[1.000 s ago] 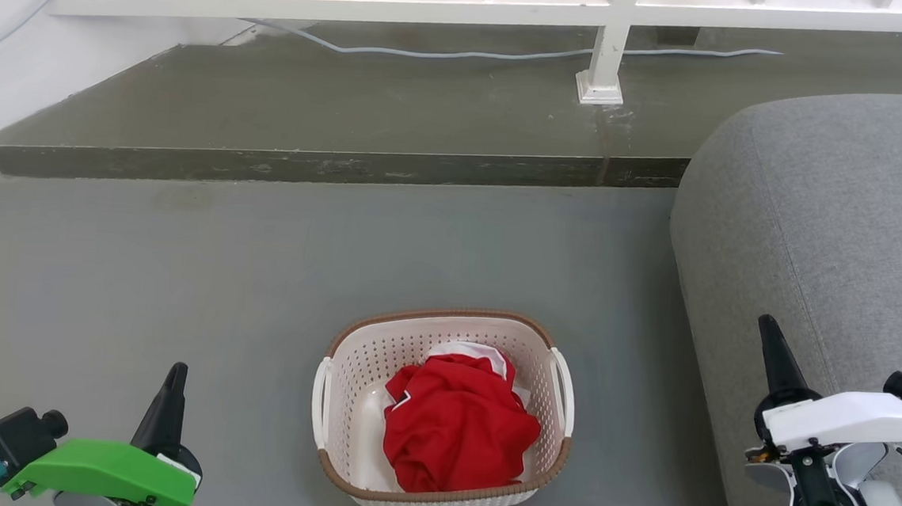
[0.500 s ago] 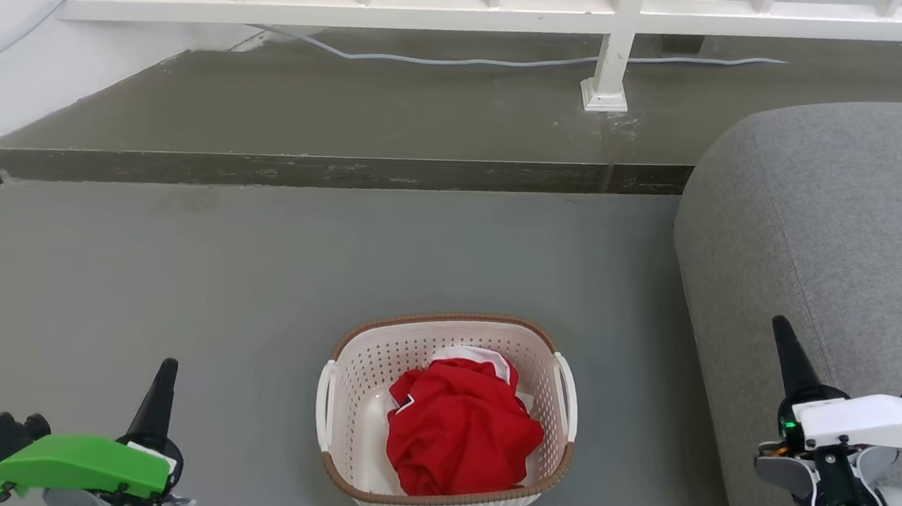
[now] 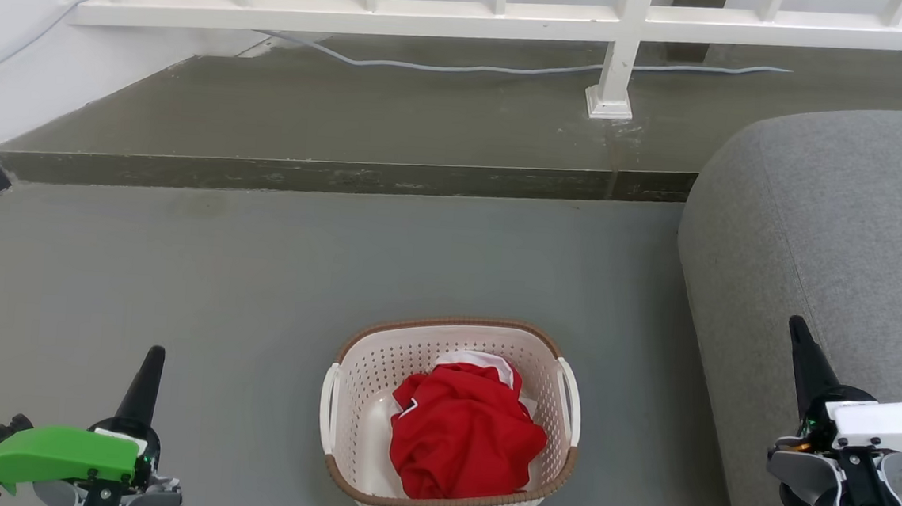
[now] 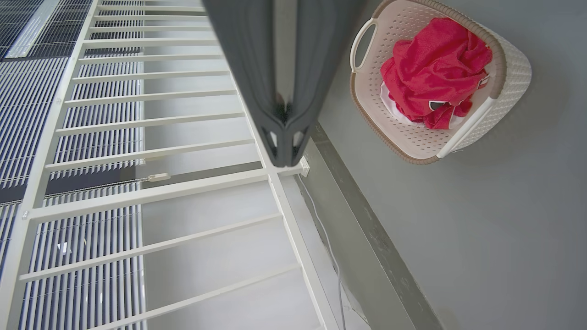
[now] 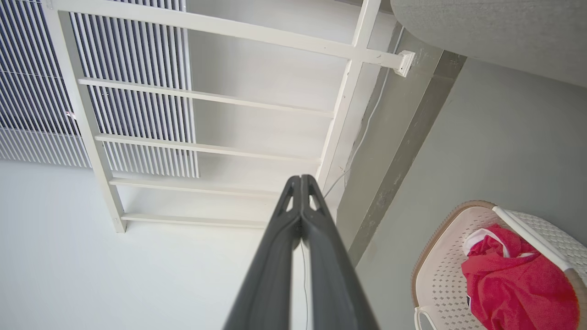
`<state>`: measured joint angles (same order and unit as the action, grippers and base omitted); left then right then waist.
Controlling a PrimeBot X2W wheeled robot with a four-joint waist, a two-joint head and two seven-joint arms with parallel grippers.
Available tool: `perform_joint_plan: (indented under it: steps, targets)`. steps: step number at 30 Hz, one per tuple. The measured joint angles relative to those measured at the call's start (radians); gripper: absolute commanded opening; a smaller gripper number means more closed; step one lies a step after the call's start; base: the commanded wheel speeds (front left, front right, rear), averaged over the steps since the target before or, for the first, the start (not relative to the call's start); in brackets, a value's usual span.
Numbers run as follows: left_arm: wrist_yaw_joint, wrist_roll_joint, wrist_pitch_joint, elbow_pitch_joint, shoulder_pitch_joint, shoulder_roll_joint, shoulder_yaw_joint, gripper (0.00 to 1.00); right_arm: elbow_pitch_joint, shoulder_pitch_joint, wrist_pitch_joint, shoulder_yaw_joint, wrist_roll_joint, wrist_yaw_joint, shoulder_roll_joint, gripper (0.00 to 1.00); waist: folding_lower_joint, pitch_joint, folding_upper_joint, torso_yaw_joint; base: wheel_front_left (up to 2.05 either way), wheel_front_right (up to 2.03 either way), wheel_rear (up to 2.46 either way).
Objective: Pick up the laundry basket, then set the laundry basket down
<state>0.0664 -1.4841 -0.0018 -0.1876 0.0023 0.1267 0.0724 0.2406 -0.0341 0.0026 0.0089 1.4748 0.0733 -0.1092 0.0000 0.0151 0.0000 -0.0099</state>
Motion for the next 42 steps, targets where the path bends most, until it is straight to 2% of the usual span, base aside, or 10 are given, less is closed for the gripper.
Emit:
perform_joint_plan:
  steps: [16, 42]
  targets:
    - [0.041, -0.199, 0.028, -0.054, -0.029, -0.017, -0.044, 0.0, 0.02, -0.015, 0.044, -0.066, 0.186, 0.041, 0.017, 0.0, 0.0, -0.011, 0.0, 0.01, 0.0, 0.0, 0.0]
    - [0.049, -0.202, 0.029, -0.068, -0.044, -0.019, -0.048, 0.0, 0.03, -0.019, 0.047, -0.068, 0.188, 0.041, 0.018, 0.0, 0.0, -0.012, 0.0, 0.01, 0.0, 0.0, 0.0]
